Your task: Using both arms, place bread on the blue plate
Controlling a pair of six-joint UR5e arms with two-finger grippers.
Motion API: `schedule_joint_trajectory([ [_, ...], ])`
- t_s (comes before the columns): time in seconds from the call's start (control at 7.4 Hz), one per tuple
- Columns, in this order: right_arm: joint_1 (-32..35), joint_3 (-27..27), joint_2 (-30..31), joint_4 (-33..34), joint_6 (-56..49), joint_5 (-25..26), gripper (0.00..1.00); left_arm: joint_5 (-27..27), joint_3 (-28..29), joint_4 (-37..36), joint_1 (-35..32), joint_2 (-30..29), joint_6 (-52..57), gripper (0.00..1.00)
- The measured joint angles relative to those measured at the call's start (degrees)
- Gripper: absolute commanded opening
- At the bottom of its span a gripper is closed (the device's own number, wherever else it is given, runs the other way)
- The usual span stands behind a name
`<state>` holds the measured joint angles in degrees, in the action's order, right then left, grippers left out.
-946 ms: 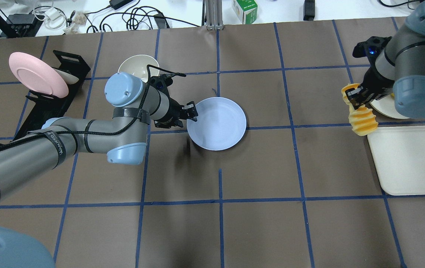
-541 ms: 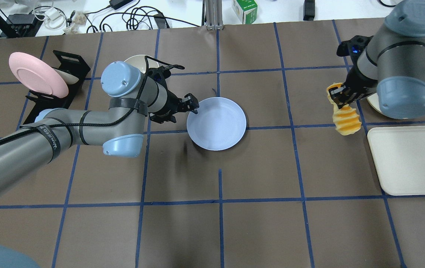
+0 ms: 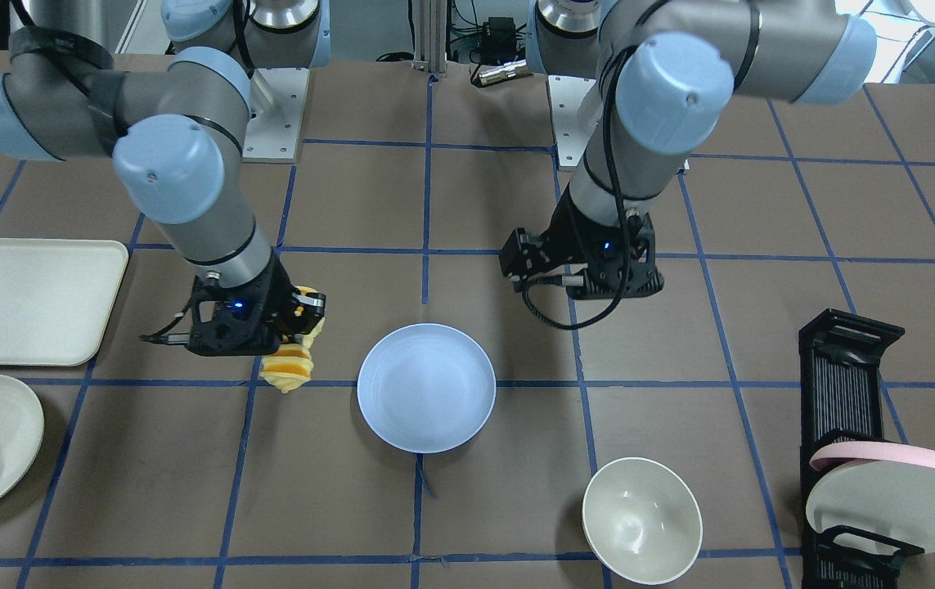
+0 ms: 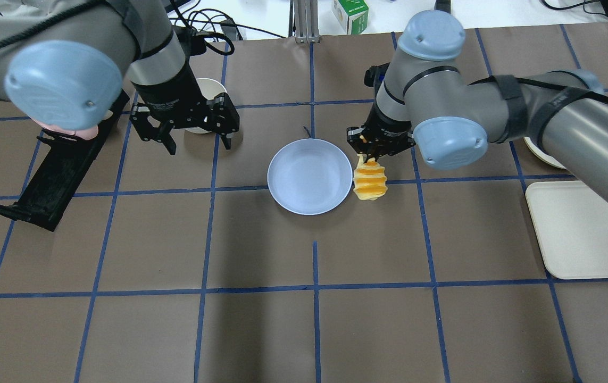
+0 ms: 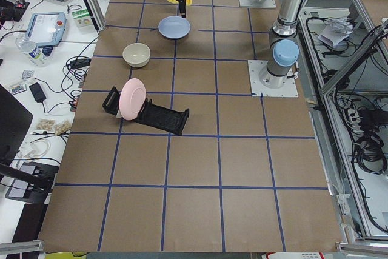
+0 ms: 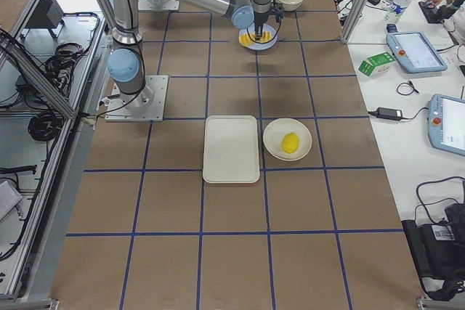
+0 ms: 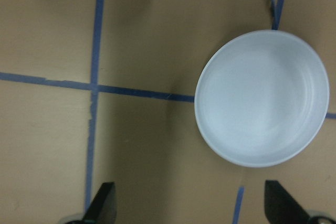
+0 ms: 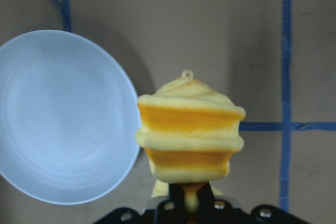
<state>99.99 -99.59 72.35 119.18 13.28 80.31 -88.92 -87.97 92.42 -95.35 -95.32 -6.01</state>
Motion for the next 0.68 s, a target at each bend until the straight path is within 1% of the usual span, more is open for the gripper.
schedule_joint_trajectory([
  [0.14,2.3,2.7,-2.7,0.1,3.9,-1.3,0.00,-0.7,1.1,3.0,2.4,1.4,4.0,1.00],
  [0.27,4.2,5.2,-5.8,0.2,6.6,-1.8,0.00,-0.9,1.4,4.5,4.8,2.7,7.5,1.00],
  [0.41,5.5,6.7,-8.8,0.8,8.4,-2.0,0.02,-0.7,1.5,5.2,6.0,3.9,8.8,1.00],
  [0.54,6.4,7.4,-10.8,1.8,9.5,-2.0,0.69,-0.5,1.2,5.3,6.5,4.9,8.4,1.00],
  [0.68,7.1,7.6,-12.0,2.6,9.8,-2.0,1.00,-0.5,0.9,5.3,6.7,5.5,7.2,1.00],
])
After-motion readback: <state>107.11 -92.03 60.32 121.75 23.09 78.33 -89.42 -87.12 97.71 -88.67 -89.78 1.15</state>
